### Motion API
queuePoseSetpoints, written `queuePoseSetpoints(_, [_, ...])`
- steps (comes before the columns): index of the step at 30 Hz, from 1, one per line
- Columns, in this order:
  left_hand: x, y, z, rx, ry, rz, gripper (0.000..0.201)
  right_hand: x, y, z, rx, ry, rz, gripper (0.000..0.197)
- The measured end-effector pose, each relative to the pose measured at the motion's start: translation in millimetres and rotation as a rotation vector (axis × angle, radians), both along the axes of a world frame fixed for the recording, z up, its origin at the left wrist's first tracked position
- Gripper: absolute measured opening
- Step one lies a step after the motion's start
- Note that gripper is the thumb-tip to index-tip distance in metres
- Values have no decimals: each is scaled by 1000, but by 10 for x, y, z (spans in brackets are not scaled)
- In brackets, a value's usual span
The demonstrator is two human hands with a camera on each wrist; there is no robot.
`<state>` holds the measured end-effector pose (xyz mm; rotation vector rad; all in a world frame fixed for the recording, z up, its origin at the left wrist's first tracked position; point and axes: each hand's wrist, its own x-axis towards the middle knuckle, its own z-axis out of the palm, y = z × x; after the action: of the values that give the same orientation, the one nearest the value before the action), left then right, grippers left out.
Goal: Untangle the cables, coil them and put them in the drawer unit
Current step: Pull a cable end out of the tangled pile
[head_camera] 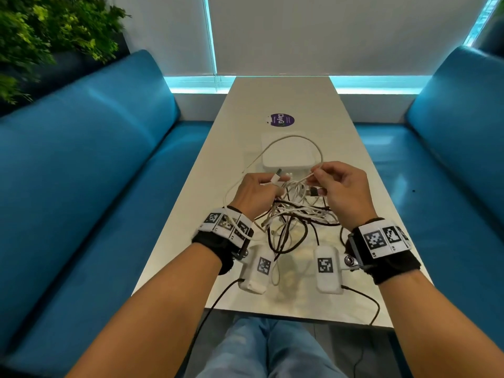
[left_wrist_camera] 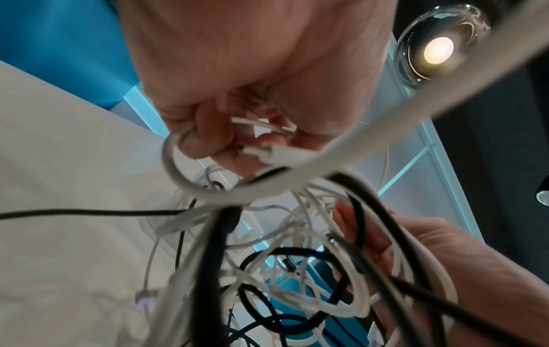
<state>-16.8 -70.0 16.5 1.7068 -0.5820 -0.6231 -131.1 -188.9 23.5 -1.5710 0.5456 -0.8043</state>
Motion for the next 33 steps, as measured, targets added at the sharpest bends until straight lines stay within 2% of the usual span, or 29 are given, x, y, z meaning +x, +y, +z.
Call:
queuePoseSetpoints(4, [48, -6, -6, 23, -5, 39, 33, 4, -11, 48, -16, -47, 6, 19])
queuePoseSetpoints(7, [111, 33, -149, 89, -44, 105, 23, -2, -53, 94, 36, -98, -21, 21])
queuePoseSetpoints(10, [114, 30, -235, 150, -96, 95, 20, -18, -86, 142, 33, -96, 2, 22])
queuePoseSetpoints(12, [136, 5, -196, 197, -223, 94, 20, 7, -66, 165, 13, -69, 52, 21])
queuePoseSetpoints(14, [138, -15, -161, 237, -420, 103, 25, 45, -43, 167, -44, 19, 118, 22])
queuePoseSetpoints(16, [74, -45, -122, 168, -555, 73, 34, 79, -33, 165, -87, 74, 157, 24])
queuePoseSetpoints(19, [-71, -125, -73, 118, -512, -4, 33, 100, -15, 174, -82, 30, 190, 25])
queuePoseSetpoints(24, [-119, -190, -47, 21, -486, 71, 18, 73, -29, 138, -216, -16, 133, 16])
queuePoseSetpoints(26, [-107, -200, -64, -22, -385, 110, 15, 53, -78, 19, -292, 130, 113, 19])
queuePoseSetpoints(28, [-80, -192, -123, -38, -287, 119, 14, 12, -107, -81, -326, 313, 166, 23])
queuePoseSetpoints(30, [-64, -160, -194, -55, -215, 99, 14, -26, -124, -166, -329, 364, 238, 19])
queuePoseSetpoints(33, [-55, -114, -233, -115, -54, 110, 11, -46, -161, -296, -382, 430, 329, 24])
